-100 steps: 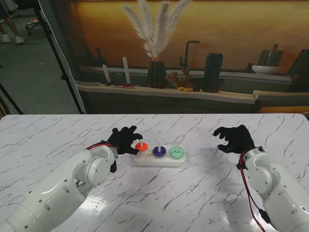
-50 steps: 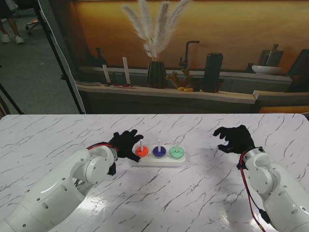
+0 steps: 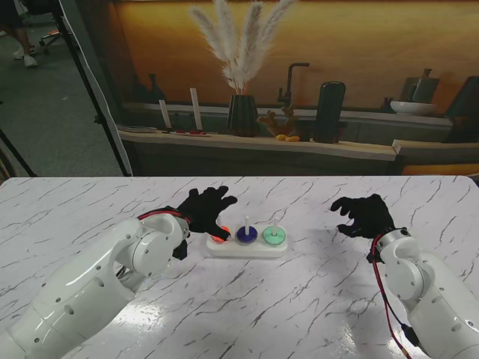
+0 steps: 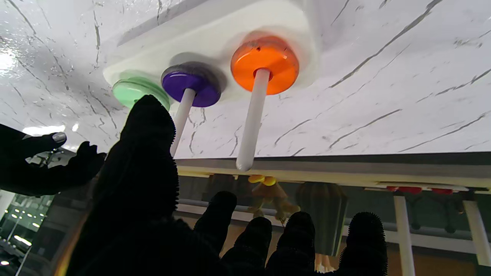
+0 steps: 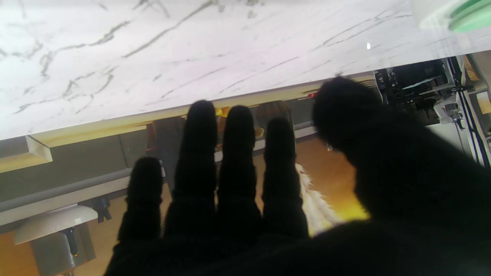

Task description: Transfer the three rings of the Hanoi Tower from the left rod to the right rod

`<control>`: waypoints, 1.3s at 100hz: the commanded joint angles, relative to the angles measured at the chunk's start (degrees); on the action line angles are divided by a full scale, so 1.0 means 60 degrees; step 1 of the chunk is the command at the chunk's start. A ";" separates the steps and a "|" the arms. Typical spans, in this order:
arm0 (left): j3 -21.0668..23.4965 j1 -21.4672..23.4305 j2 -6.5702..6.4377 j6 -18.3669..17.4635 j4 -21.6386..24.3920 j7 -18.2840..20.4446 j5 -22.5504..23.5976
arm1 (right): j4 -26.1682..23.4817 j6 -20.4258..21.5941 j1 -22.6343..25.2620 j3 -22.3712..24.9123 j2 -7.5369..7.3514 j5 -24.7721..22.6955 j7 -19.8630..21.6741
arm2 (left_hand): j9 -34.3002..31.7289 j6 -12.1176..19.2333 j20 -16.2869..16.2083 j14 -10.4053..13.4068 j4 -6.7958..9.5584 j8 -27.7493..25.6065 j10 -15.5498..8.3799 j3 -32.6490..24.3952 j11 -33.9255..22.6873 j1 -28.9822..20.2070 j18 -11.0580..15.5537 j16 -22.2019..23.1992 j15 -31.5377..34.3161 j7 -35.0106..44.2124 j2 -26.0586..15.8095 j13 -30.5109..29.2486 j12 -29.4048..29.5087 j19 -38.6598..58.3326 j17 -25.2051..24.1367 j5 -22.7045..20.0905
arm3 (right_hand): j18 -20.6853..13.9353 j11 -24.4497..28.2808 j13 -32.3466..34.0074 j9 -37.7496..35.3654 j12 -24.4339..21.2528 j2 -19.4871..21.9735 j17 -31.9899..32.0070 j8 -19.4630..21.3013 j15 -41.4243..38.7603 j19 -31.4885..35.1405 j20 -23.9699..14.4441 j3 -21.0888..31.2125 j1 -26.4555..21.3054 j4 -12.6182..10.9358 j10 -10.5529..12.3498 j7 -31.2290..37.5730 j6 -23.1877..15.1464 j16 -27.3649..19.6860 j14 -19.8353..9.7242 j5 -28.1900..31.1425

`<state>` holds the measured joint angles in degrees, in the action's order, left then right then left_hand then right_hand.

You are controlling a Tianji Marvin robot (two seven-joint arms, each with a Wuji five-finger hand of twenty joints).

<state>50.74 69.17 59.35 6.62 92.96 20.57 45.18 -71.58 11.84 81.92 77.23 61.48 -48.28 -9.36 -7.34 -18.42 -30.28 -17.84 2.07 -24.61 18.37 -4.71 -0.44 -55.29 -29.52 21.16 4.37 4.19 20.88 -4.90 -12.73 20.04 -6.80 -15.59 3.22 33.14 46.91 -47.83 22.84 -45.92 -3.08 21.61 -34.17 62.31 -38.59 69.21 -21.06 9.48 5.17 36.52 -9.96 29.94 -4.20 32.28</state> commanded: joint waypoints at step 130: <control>-0.3780 -0.2565 0.0528 -0.0517 -0.2634 -0.1037 -0.0308 | -0.0133 -0.0085 0.0296 0.0378 0.0049 0.0004 0.0040 | 0.0190 0.0393 -0.0170 0.0100 -0.0092 -0.0774 -0.0309 -0.0689 -0.0114 0.0288 -0.0219 -0.0027 -0.0024 0.0519 0.0624 -0.0056 -0.0817 -0.0076 0.0002 -0.0315 | 0.2923 0.0141 0.0072 -0.0072 0.0073 0.0073 0.0105 0.0089 -0.0196 0.0142 -0.0154 0.0046 -0.0026 -0.0463 0.0153 0.0107 -0.0018 0.0093 -0.0117 -0.0002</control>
<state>28.95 53.74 62.41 5.14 78.23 12.79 43.31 -72.34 11.37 83.22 79.72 61.46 -48.45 -9.26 -7.48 -17.98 -30.86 -17.77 2.08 -28.27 17.12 -7.21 -1.40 -54.13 -29.52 21.14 4.50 7.06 22.37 -5.23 -16.68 19.95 -6.09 -16.14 3.22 33.14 46.92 -47.83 22.84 -45.92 -3.08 21.61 -34.18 62.31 -38.59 69.21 -21.06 9.48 5.17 36.52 -9.96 29.94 -4.20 32.28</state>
